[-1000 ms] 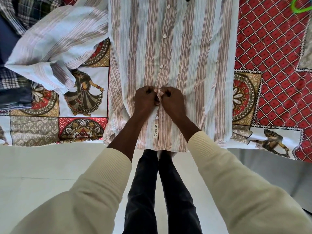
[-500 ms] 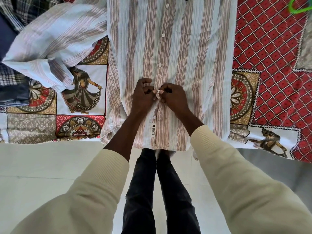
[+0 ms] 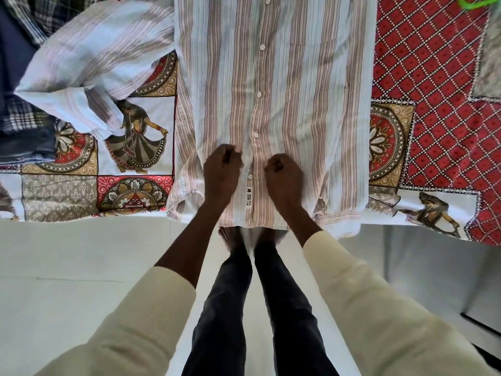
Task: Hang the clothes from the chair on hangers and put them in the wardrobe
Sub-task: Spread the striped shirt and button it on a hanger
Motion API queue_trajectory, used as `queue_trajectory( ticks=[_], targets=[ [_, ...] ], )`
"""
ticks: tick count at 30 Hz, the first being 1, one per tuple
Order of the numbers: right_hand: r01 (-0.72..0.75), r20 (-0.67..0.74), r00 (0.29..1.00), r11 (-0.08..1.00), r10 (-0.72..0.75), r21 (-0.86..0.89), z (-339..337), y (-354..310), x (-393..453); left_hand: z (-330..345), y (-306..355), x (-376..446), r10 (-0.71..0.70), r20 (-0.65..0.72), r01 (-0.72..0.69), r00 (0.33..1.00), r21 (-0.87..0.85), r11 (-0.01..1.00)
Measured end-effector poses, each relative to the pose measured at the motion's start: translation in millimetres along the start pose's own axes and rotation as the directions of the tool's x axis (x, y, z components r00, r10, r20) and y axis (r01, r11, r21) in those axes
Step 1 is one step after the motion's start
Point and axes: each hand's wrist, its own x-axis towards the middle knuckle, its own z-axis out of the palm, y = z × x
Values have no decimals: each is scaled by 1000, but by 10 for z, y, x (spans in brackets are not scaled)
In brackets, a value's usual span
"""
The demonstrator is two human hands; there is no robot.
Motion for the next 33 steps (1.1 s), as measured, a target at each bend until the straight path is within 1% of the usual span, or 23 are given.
queue_trajectory(
  ticks=[2, 5, 7, 9, 11, 13, 15, 17, 20, 22, 24, 26, 27, 28, 30, 33],
  targets=[
    [94, 32, 995, 992, -92, -85, 40, 99, -205, -41, -145, -183, -5, 75, 1, 997, 49, 999],
    [219, 82, 976, 934, -204, -284, 145, 117, -317, -90, -284, -285, -2, 95, -12, 996, 143, 990],
    [254, 126, 967, 891, -223, -376, 206, 97, -295, -87, -297, -280, 8, 90, -23, 996, 160, 987],
    [247, 122, 969, 883, -216, -398, 230, 100, -293, -79, -296, -261, -8, 101, -5, 995, 131, 991],
    [215, 92, 977, 900, -195, -378, 215, 103, -279, -75, -279, -225, -27, 112, 12, 993, 129, 992],
    [143, 59, 990, 926, -131, -349, 193, 88, -264, -87, -256, -218, -29, 130, 10, 991, 149, 989],
    [92, 49, 995, 945, -81, -315, 167, 62, -248, -79, -217, -222, -17, 158, -4, 987, 133, 991],
    [76, 41, 997, 963, -68, -257, 125, 47, -234, -64, -206, -236, 20, 159, -37, 987, 107, 994],
    [46, 69, 997, 974, -32, -220, 69, -4, -231, -11, -230, -268, 11, 98, -21, 995, 104, 994],
    [-8, 91, 995, 981, 26, -194, 64, 1, -196, 61, -294, -256, -1, 63, -7, 998, 123, 992],
    [-67, 111, 991, 991, 80, -115, 70, 23, -172, 132, -333, -240, 0, 20, -2, 1000, 141, 990],
    [-125, 116, 985, 992, 125, -8, 81, 43, -165, 207, -378, -221, -3, -35, 10, 999, 204, 979],
    [-158, 117, 982, 986, 151, 52, 91, 48, -172, 240, -380, -228, -10, -41, 19, 999, 238, 971],
    [-197, 124, 975, 973, 182, 118, 101, 46, -184, 271, -397, -230, -23, -42, 33, 999, 264, 964],
    [-269, 148, 959, 938, 241, 218, 105, 49, -188, 316, -434, -208, -67, -35, 74, 997, 259, 963],
    [-324, 162, 943, 909, 290, 262, 120, 75, -170, 321, -493, -101, -184, -26, 186, 983, 181, 966]
  ],
)
